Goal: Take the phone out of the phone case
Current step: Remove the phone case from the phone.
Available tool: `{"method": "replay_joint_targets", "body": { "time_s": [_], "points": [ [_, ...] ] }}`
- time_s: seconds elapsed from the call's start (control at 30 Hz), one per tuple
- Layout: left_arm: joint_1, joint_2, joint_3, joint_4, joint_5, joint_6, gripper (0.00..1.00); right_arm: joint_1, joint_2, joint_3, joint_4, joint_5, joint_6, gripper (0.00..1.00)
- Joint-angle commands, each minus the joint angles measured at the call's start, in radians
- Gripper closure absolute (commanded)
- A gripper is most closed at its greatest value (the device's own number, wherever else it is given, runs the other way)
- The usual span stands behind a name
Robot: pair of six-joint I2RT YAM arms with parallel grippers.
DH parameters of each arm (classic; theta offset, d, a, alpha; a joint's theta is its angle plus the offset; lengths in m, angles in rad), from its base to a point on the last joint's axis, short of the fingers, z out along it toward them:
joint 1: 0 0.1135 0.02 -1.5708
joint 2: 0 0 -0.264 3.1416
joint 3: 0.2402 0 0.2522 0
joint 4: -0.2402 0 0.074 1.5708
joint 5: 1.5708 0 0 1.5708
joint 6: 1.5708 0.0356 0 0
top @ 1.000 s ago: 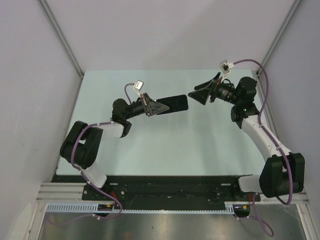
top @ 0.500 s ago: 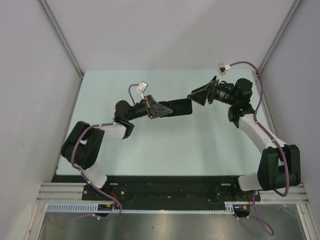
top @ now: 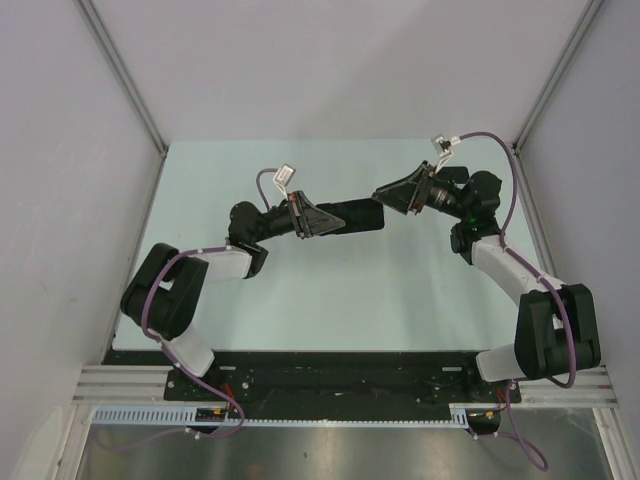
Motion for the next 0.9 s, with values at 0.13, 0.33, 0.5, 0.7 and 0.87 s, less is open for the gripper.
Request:
{"method": "replay_joint_targets", "body": {
  "time_s": [0.13,0.33,0.5,0.7,0.87],
  "points": [
    [-0.005,-0.067,0.013,0.411,-0.005,0.008,1.00,0.014,0.017,-0.059,0.179,0.035,0.083,0.45],
    [-0.005,-0.073,0.011,0.415,0.001,0.009,1.00,0.008,0.005,-0.075,0.187,0.069,0.111,0.57],
    [-0.005,-0.079,0.011,0.417,0.005,0.011,1.00,0.008,0.003,-0.084,0.190,0.081,0.137,0.60],
    [-0.005,-0.094,0.016,0.420,0.014,0.012,1.00,0.008,0.006,-0.086,0.187,0.089,0.173,0.64],
    [-0.005,-0.098,0.019,0.421,0.031,0.021,1.00,0.008,0.019,-0.086,0.191,0.097,0.261,0.71]
  ]
}}
